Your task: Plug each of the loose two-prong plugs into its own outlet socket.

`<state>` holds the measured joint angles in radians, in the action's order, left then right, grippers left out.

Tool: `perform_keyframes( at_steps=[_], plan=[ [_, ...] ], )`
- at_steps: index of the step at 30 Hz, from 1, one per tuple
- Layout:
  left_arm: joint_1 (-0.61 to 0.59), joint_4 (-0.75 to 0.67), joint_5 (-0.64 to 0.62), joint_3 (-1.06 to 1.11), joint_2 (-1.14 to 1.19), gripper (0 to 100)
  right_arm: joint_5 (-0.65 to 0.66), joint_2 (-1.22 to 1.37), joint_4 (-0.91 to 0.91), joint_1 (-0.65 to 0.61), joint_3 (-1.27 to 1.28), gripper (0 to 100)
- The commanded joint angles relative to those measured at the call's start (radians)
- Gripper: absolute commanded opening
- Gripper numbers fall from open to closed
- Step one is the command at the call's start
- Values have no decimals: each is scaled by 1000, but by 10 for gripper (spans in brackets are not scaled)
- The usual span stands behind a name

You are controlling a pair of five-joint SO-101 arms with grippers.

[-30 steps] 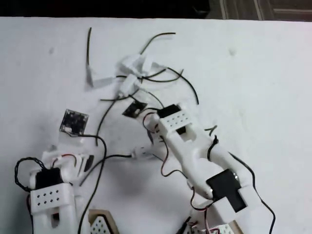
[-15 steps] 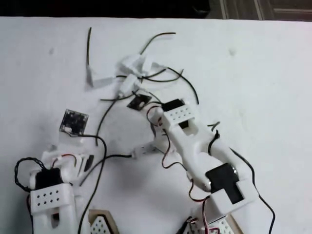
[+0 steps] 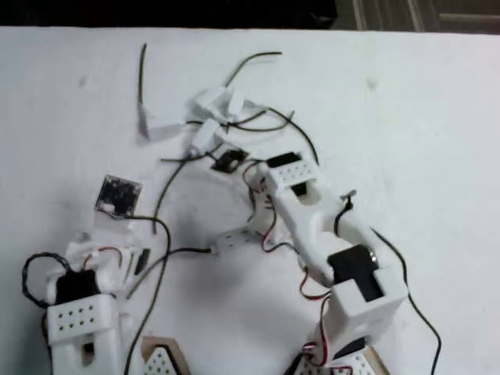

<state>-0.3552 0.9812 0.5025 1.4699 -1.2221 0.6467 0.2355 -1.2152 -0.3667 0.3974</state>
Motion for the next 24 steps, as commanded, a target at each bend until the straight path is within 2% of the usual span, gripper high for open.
perform_keyframes(
  at_steps=[1, 3, 15, 20, 24],
  plan=[
    [-8, -17, 11, -6, -12, 282, 48, 2, 10, 39, -9, 42],
    [-8, -18, 11, -6, -12, 282, 54, -4, 5, 39, -9, 14],
    [-8, -18, 11, -6, -12, 282, 58, -357, 16, 68, -3, 20],
    [-8, -18, 11, -6, -12, 282, 52, -357, -67, 104, -3, 159],
    [-8, -18, 11, -6, -12, 282, 52, -357, -85, 122, -3, 159]
  ],
)
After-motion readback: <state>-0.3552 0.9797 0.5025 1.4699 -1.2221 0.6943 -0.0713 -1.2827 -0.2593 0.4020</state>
